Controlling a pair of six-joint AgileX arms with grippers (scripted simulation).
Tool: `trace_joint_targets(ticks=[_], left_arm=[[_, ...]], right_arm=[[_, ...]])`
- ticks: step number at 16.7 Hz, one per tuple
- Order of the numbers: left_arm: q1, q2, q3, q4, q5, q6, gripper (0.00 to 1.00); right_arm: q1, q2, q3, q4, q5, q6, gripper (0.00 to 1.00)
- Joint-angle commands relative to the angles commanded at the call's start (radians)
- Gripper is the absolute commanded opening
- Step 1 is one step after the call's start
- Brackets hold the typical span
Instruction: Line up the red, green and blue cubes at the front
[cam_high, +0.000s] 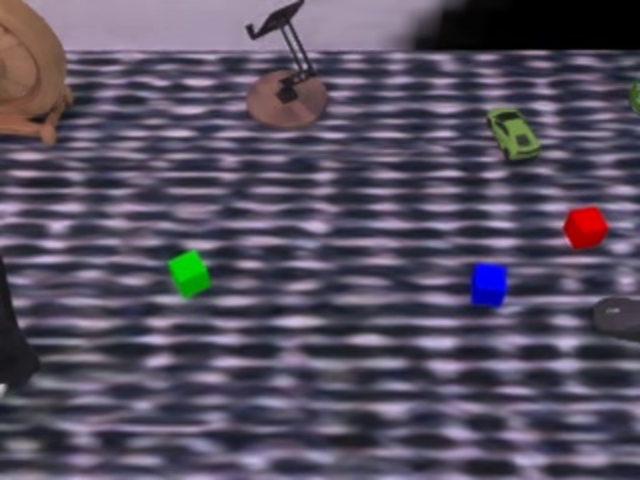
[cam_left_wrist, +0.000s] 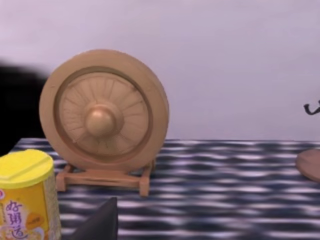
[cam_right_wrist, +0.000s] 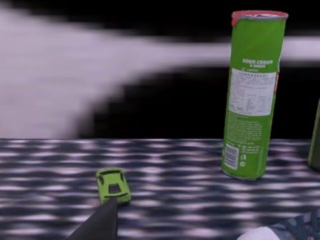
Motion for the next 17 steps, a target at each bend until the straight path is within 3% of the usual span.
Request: trace_joint_targets(ticks=[4, 8, 17], left_arm=[[0.000, 0.000, 0.000, 0.000, 0.000, 0.000, 1.00], [0.000, 0.000, 0.000, 0.000, 0.000, 0.000, 1.00], [0.000, 0.000, 0.000, 0.000, 0.000, 0.000, 1.00]], right_arm=[[0.000, 0.030, 0.030, -0.020, 0.001, -0.002, 1.00], [0.009, 0.218, 0.215, -0.134, 0.002, -0.013, 1.00], [0.051, 1.179, 0.980, -0.624, 0.002, -0.064, 1.00]])
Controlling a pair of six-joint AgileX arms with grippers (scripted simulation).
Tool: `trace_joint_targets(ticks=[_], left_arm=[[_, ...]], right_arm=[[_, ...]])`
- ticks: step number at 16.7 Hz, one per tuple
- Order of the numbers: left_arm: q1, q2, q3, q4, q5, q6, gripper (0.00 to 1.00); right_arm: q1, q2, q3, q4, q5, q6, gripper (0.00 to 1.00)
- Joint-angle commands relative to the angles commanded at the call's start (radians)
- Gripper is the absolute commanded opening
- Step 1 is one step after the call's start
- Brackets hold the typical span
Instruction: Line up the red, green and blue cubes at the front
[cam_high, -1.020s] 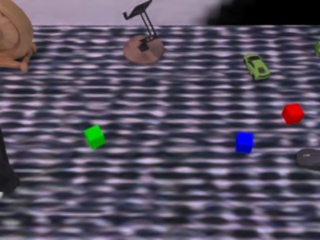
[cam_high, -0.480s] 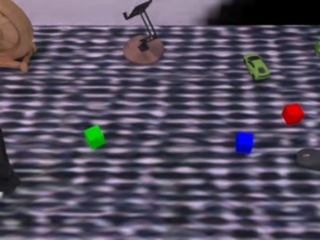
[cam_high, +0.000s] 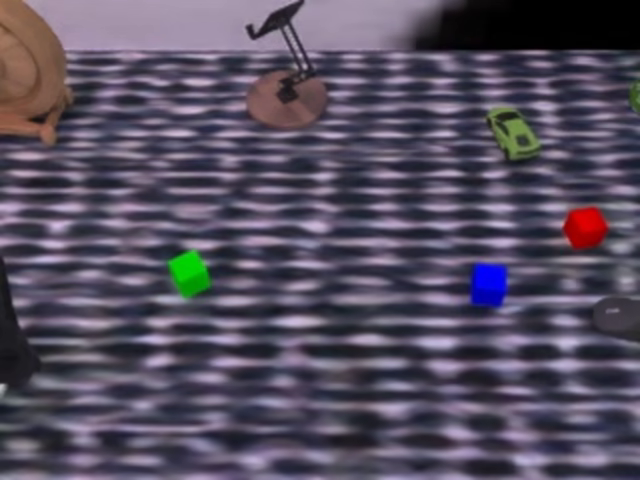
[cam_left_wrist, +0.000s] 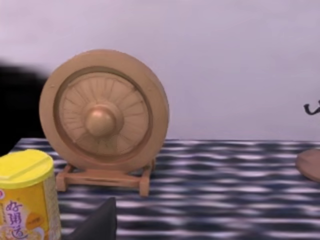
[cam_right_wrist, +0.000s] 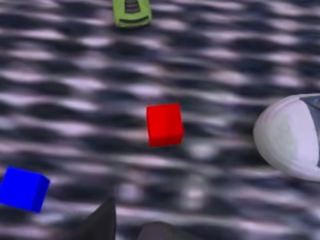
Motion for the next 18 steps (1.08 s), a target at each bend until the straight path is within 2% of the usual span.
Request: trace_joint_targets(ticks=[5, 9, 13, 18], left_arm=[[0.000, 0.000, 0.000, 0.000, 0.000, 0.000, 1.00], [0.000, 0.000, 0.000, 0.000, 0.000, 0.000, 1.00], [0.000, 0.000, 0.000, 0.000, 0.000, 0.000, 1.00], [0.000, 0.000, 0.000, 0.000, 0.000, 0.000, 1.00]], right_arm=[[0.022, 0.575, 0.419, -0.284, 0.003, -0.029, 1.00], [0.036, 0.891, 0.698, -0.451, 0.004, -0.047, 1.00], [0.045, 1.075, 0.886, -0.541, 0.003, -0.058, 1.00], [0.047, 1.119, 0.930, -0.560, 0.002, -0.060, 1.00]])
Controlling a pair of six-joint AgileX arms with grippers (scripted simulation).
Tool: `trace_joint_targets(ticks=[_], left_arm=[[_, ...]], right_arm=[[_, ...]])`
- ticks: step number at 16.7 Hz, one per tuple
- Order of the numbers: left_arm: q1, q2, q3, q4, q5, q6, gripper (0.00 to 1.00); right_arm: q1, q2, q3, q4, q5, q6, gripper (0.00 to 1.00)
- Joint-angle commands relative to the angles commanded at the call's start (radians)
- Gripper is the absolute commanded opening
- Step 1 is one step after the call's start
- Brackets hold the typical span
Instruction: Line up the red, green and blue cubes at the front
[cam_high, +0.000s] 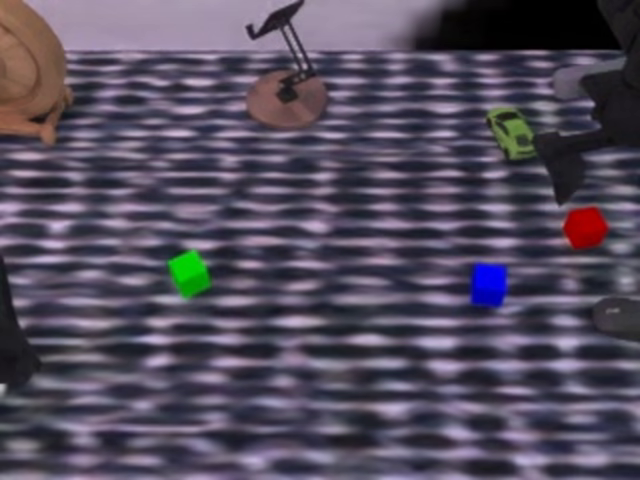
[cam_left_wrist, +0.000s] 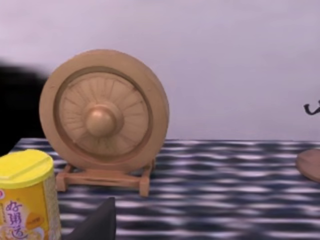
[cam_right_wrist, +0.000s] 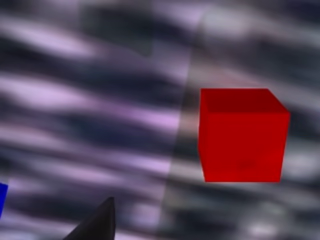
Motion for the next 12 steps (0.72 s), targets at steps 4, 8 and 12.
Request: trace_joint_targets(ticks=[4, 8, 12], left_arm=[[0.000, 0.000, 0.000, 0.000, 0.000, 0.000, 1.00], [0.000, 0.000, 0.000, 0.000, 0.000, 0.000, 1.00], [0.000, 0.000, 0.000, 0.000, 0.000, 0.000, 1.00]], right_arm=[[-0.004, 0.004, -0.016, 0.019, 0.000, -0.001, 1.00], [-0.001, 0.058, -0.101, 0.165, 0.001, 0.000, 1.00], [0.001, 0.109, -0.173, 0.283, 0.001, 0.002, 1.00]])
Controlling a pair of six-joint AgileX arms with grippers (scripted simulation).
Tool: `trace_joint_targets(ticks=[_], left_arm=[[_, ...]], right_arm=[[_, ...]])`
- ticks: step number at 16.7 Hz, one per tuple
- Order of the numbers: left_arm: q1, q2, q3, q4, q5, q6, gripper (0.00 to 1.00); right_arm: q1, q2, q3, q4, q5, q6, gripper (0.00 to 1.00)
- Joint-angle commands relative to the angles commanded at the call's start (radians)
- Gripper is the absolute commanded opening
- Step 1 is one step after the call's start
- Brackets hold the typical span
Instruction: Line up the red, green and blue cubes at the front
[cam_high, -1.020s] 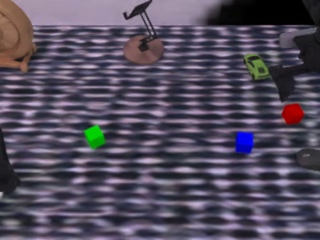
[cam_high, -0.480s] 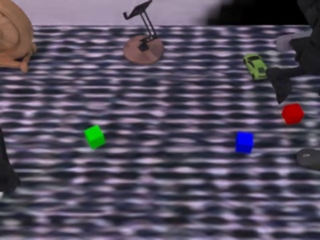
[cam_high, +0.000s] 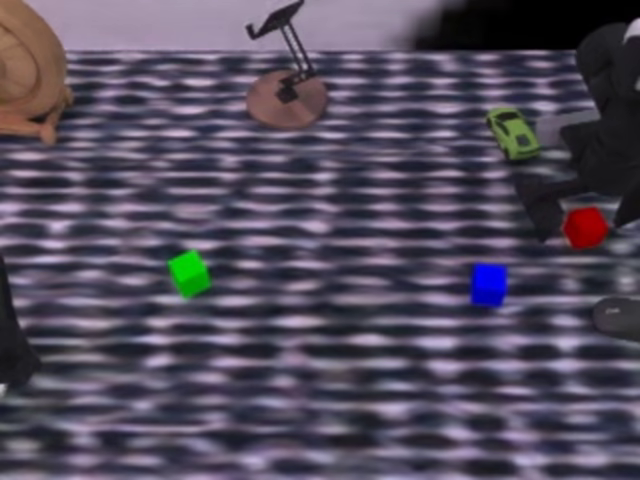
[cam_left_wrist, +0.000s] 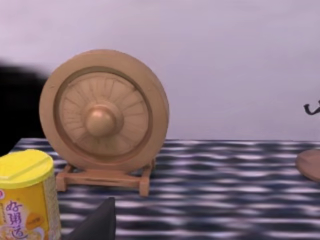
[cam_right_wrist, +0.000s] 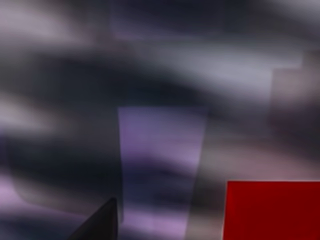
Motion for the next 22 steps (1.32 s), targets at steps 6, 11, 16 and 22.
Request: trace_joint_targets(ticks=[6, 11, 16, 22], left_arm=[[0.000, 0.000, 0.000, 0.000, 0.000, 0.000, 1.00], [0.000, 0.000, 0.000, 0.000, 0.000, 0.000, 1.00], [0.000, 0.000, 0.000, 0.000, 0.000, 0.000, 1.00], [0.000, 0.000, 0.000, 0.000, 0.000, 0.000, 1.00]], right_arm=[[0.000, 0.002, -0.003, 0.004, 0.000, 0.000, 0.85], [0.000, 0.002, -0.003, 0.004, 0.000, 0.000, 0.47], [0.000, 0.002, -0.003, 0.004, 0.000, 0.000, 0.10], [0.000, 0.002, -0.003, 0.004, 0.000, 0.000, 0.00]])
